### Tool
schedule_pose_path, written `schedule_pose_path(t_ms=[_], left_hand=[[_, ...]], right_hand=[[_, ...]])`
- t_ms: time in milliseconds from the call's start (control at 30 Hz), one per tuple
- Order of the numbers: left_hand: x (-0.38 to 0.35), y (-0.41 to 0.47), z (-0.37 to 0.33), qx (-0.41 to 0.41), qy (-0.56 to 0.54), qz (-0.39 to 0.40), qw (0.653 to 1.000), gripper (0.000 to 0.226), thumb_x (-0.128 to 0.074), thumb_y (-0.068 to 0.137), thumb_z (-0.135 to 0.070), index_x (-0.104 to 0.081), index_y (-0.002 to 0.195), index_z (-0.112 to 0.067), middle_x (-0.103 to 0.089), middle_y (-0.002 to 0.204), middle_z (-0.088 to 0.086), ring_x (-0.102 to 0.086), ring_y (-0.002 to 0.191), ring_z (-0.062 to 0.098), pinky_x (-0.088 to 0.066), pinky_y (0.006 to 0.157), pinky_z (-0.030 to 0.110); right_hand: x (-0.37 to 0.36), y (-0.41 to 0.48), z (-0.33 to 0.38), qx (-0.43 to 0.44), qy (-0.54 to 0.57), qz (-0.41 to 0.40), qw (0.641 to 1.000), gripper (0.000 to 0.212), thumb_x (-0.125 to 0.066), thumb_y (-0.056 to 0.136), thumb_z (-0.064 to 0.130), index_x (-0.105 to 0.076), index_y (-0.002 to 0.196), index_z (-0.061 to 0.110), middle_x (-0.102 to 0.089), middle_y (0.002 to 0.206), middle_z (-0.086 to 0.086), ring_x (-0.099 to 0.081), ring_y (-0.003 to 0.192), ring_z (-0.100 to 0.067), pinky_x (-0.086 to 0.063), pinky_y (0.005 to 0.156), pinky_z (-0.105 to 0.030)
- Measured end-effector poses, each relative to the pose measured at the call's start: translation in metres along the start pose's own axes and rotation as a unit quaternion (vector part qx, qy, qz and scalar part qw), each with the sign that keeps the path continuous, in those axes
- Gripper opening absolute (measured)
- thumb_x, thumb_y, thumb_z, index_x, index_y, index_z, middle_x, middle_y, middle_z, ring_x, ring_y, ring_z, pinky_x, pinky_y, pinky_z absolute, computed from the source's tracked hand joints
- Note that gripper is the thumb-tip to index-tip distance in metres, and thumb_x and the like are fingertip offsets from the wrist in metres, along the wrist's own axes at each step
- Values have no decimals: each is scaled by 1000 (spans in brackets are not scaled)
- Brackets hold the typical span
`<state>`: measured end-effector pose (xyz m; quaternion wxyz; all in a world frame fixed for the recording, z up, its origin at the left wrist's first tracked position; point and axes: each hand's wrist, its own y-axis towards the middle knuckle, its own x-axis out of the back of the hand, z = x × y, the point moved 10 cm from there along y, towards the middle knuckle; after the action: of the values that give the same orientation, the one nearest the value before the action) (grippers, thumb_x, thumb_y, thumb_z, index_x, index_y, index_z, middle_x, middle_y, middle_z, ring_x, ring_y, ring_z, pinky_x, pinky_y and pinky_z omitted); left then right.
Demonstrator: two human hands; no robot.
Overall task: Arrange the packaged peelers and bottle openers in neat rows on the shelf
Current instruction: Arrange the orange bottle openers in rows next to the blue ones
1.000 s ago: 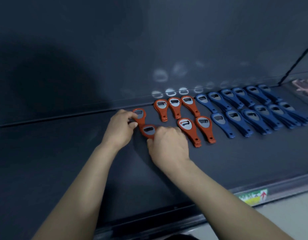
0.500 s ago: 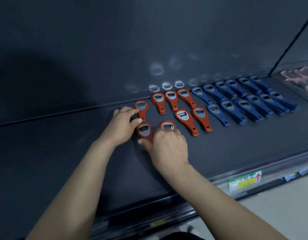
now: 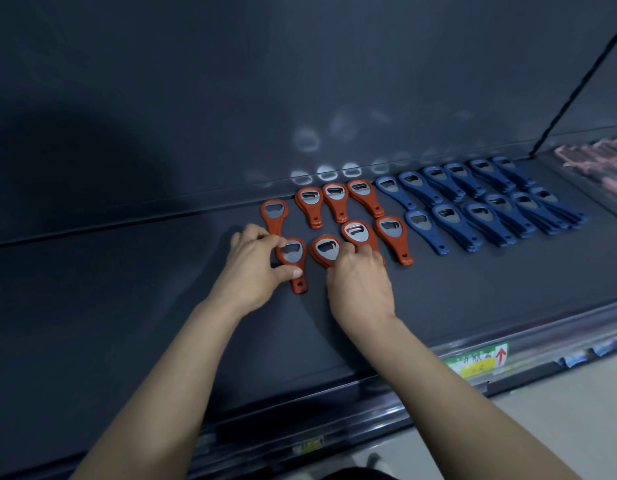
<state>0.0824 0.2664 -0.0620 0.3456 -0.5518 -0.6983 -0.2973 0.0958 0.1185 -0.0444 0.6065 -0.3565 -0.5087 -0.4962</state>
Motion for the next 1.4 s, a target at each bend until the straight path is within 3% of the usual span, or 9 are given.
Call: schedule_pose_path(t_ms=[100, 167, 333, 567, 733, 867, 1067, 1233, 1400], left_hand=[[-7, 1, 4, -1, -10, 32, 999, 60, -66, 84, -36, -45, 138, -20, -26, 150, -7, -22, 138, 14, -21, 113, 31], [-12, 2, 6, 2, -19, 56, 998, 61, -62, 87, -36, -38, 142, -24, -18, 155, -10, -18, 142, 13, -17, 116, 35], [-11, 7, 6, 5, -41, 54, 998, 61, -62, 88, -33, -36, 143, -24, -20, 155, -10, -18, 142, 13, -18, 117, 37], [-10, 12, 8, -7, -47, 31, 998, 56, -61, 88, -32, -42, 139, -20, -22, 154, -11, -24, 139, 7, -18, 109, 21], [11, 22, 13, -11, -44, -13, 999, 45, -53, 94, -21, -43, 138, -17, -26, 152, -8, -26, 138, 8, -16, 106, 18], [8, 35, 9, -24, -17, 5, 1000, 41, -40, 97, -3, -44, 137, -10, -32, 150, 1, -24, 140, 14, -9, 117, 27], [-5, 38, 12, -37, -6, 23, 999, 68, -30, 82, 22, -39, 140, -12, -27, 152, -3, -18, 142, 12, 0, 117, 25], [-9, 41, 16, -20, -16, 30, 999, 75, -29, 79, 23, -41, 140, -18, -26, 152, -9, -16, 143, 21, -15, 118, 37], [-9, 41, 16, -22, -29, 36, 999, 74, -28, 80, 23, -43, 139, -19, -27, 152, -9, -17, 143, 21, -16, 118, 38]], right_hand=[[-2, 4, -1, -2, 15, -4, 1000, 20, -49, 90, 6, -50, 110, 4, -54, 113, -15, -49, 105, -28, -40, 82, -31], [-3, 7, -1, -2, 23, -8, 1000, 19, -49, 90, 6, -50, 110, 4, -54, 112, -15, -49, 105, -28, -40, 83, -31], [-5, 11, -2, 4, 46, -15, 999, 21, -50, 93, 10, -49, 113, 4, -53, 115, -15, -48, 108, -28, -41, 86, -31], [2, 12, 1, 28, 57, -25, 998, 36, -52, 94, 35, -53, 112, 3, -55, 112, -15, -49, 106, -29, -40, 85, -33], [29, 7, 33, 147, 21, -116, 982, 25, -63, 86, 26, -65, 97, 3, -65, 93, -14, -54, 92, -30, -32, 83, -31], [0, 8, 50, 192, -3, -17, 981, 41, -51, 90, 45, -61, 113, 12, -59, 112, -9, -38, 110, -28, -30, 92, -34], [-9, 1, 56, 209, -18, -9, 978, 42, -48, 92, 46, -58, 117, 13, -59, 113, -7, -33, 116, -29, -29, 88, -34], [-11, -3, 59, 214, -12, -8, 977, 42, -48, 92, 45, -57, 119, 14, -58, 113, -6, -33, 117, -29, -30, 87, -35], [-13, 0, 58, 212, -10, -4, 977, 43, -46, 93, 46, -56, 121, 15, -57, 113, -5, -33, 116, -28, -30, 88, -33]])
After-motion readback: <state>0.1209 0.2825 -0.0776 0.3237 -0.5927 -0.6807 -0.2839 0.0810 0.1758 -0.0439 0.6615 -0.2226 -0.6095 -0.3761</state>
